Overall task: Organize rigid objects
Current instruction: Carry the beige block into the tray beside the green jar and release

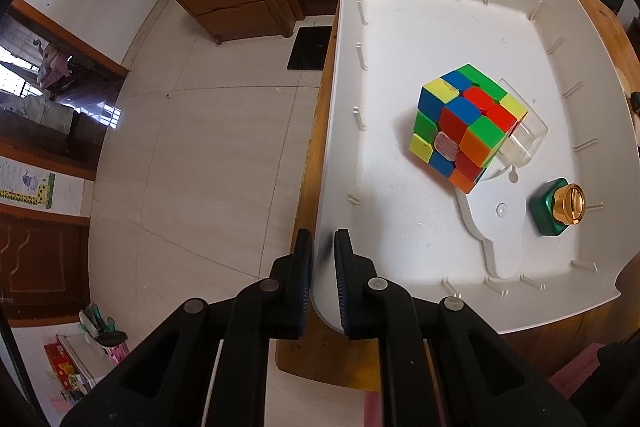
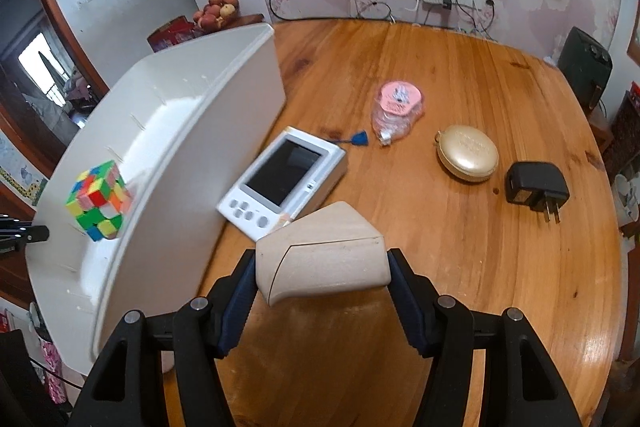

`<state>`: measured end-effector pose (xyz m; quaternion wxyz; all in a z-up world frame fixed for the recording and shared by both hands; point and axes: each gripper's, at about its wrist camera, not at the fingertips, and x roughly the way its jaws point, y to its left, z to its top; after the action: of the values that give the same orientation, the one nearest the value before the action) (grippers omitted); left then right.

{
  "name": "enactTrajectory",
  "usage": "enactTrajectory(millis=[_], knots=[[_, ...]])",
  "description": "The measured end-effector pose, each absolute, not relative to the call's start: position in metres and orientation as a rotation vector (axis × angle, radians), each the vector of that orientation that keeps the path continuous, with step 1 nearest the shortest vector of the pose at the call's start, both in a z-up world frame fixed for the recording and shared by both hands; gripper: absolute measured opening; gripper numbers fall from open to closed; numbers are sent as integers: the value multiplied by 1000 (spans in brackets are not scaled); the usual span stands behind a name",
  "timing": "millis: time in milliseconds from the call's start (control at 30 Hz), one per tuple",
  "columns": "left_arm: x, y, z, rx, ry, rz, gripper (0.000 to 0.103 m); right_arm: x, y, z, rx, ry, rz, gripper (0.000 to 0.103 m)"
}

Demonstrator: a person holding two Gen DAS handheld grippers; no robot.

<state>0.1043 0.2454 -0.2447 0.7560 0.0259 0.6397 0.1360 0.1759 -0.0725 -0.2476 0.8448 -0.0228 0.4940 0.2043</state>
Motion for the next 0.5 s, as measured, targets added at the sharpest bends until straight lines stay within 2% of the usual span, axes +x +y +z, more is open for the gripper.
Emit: enactTrajectory(millis=[500], knots=[[97,249,-241,40,1368,255,13,154,-60,-201,-36,937,431,64]])
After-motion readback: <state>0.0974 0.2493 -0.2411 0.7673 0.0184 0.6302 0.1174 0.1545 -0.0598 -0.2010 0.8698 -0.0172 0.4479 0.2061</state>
